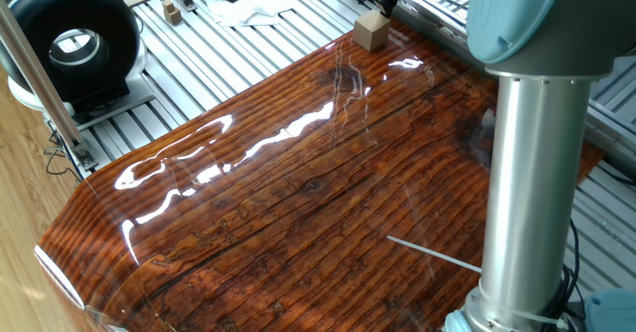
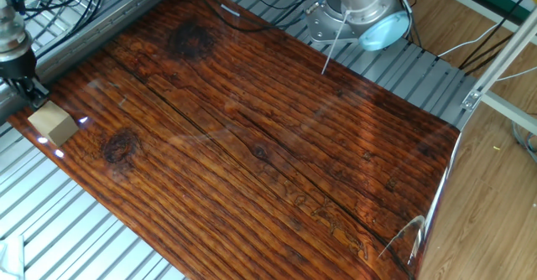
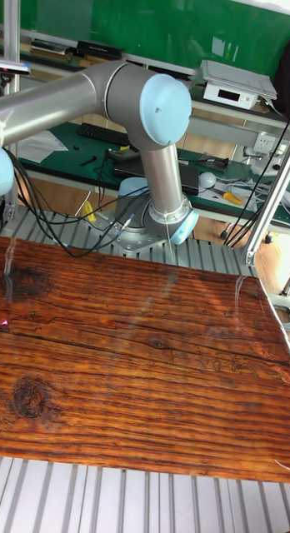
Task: Use the gripper to push the small block from left to right
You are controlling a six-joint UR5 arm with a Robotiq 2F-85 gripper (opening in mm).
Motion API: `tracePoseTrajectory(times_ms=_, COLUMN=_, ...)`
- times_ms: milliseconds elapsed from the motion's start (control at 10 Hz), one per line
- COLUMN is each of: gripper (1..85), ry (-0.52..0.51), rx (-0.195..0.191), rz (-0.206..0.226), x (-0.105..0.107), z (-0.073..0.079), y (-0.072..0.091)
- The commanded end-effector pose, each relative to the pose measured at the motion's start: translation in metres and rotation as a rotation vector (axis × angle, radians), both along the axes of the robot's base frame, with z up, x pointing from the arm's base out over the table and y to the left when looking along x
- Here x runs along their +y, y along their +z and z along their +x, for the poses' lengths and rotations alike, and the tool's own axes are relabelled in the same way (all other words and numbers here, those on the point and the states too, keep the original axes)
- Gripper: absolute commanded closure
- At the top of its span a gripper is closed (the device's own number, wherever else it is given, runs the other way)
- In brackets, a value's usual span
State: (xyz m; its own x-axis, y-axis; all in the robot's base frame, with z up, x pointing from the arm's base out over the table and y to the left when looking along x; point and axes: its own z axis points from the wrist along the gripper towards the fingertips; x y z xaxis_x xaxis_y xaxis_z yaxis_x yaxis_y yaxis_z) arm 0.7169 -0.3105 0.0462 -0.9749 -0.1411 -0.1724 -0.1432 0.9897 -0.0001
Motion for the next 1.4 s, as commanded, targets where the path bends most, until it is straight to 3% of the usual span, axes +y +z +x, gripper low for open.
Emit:
tracePoseTrajectory(times_ms=0, gripper=84.7, ry=-0.037, rx=0.01, rz=0.016, x=0.015, z=0.005, y=0.002)
tracePoseTrajectory(times_ms=400, gripper=84.7, ry=-0.061, rx=0.02, rz=0.004, x=0.035, z=0.005, y=0.001)
tracePoseTrajectory(times_ms=1300, gripper=84.7, ry=-0.109, rx=0.032, rz=0.066, x=0.087, z=0.003, y=0.0)
